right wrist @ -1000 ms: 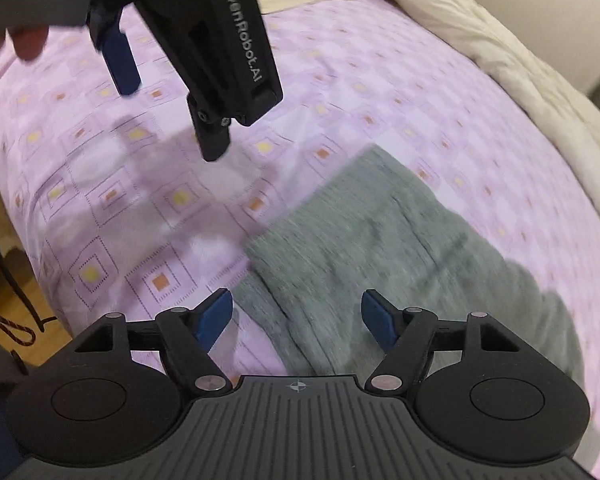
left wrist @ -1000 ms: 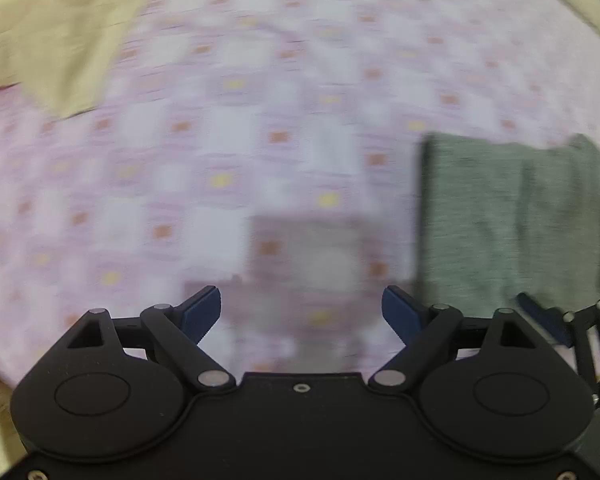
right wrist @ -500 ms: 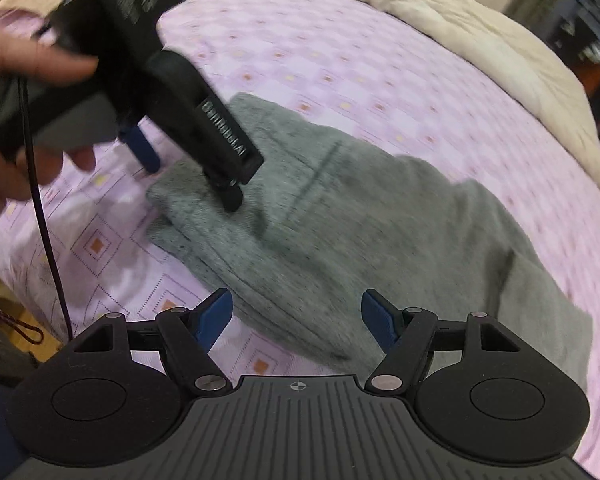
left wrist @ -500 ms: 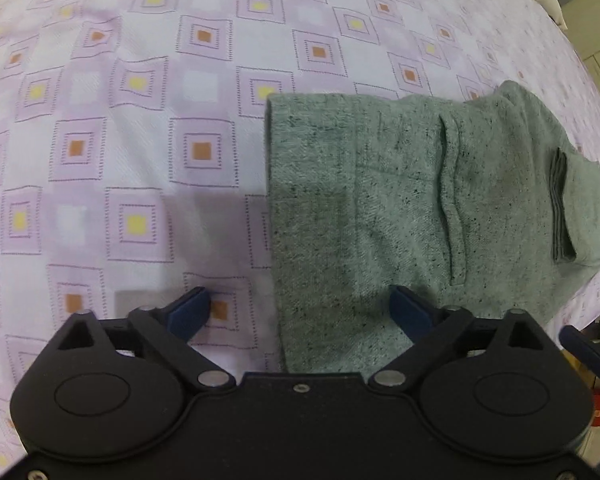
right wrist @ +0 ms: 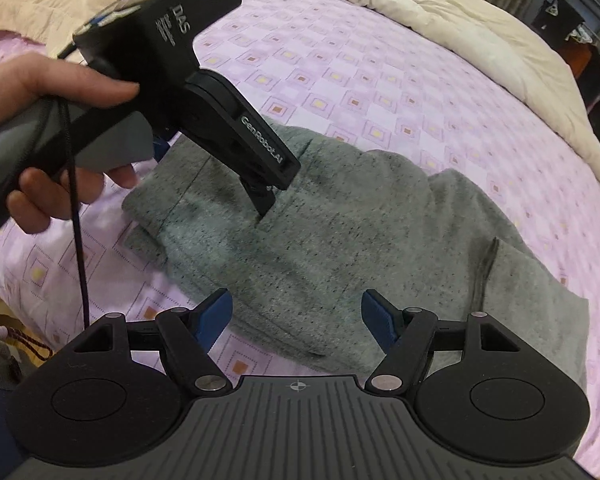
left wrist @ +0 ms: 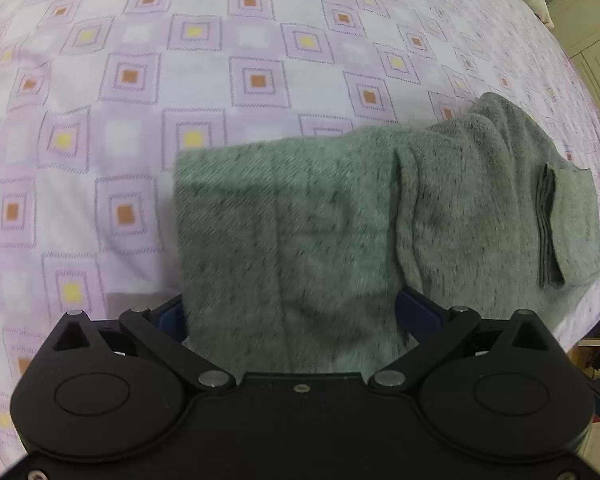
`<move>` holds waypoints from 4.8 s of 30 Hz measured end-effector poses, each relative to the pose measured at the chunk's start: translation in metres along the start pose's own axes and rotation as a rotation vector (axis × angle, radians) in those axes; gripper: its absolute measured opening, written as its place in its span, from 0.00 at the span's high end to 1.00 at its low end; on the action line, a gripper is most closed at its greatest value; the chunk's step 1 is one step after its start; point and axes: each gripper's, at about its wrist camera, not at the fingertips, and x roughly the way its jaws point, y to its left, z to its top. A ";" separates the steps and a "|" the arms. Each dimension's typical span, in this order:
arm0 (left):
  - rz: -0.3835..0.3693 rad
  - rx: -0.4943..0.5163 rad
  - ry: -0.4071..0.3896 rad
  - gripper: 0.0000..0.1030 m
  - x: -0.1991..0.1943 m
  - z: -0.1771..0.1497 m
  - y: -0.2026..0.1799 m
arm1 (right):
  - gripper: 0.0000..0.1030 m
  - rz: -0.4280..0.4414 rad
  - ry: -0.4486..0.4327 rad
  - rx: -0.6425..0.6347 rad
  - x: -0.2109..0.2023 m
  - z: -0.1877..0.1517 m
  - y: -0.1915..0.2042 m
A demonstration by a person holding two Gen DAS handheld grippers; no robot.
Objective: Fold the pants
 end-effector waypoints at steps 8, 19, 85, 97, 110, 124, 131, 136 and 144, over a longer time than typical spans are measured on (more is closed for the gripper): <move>-0.040 -0.196 -0.062 0.56 -0.027 -0.007 0.026 | 0.34 0.040 0.015 0.219 -0.008 -0.011 -0.052; 0.122 -0.228 -0.186 0.77 -0.068 -0.022 -0.016 | 0.71 0.037 0.026 0.420 0.023 -0.037 -0.196; 0.362 -0.878 -0.198 0.47 -0.120 -0.213 0.088 | 0.74 0.224 -0.156 -0.820 0.054 0.016 0.107; 0.257 -0.580 -0.194 0.47 -0.095 -0.144 0.010 | 0.88 0.335 -0.267 0.417 -0.057 0.044 -0.197; 0.164 -0.199 -0.132 0.47 -0.057 -0.087 -0.146 | 0.90 -0.065 0.131 0.762 0.041 -0.115 -0.370; 0.195 0.046 -0.116 0.40 0.016 -0.039 -0.297 | 0.22 0.289 -0.082 0.477 0.082 -0.082 -0.429; 0.236 -0.100 0.073 0.20 0.065 -0.027 -0.274 | 0.22 0.446 -0.008 0.448 0.098 -0.075 -0.428; 0.273 -0.135 0.010 0.25 0.039 -0.045 -0.268 | 0.69 0.573 0.032 0.506 0.110 -0.074 -0.430; 0.317 -0.198 -0.139 0.30 -0.013 -0.065 -0.272 | 0.85 0.609 -0.147 0.356 -0.008 -0.041 -0.426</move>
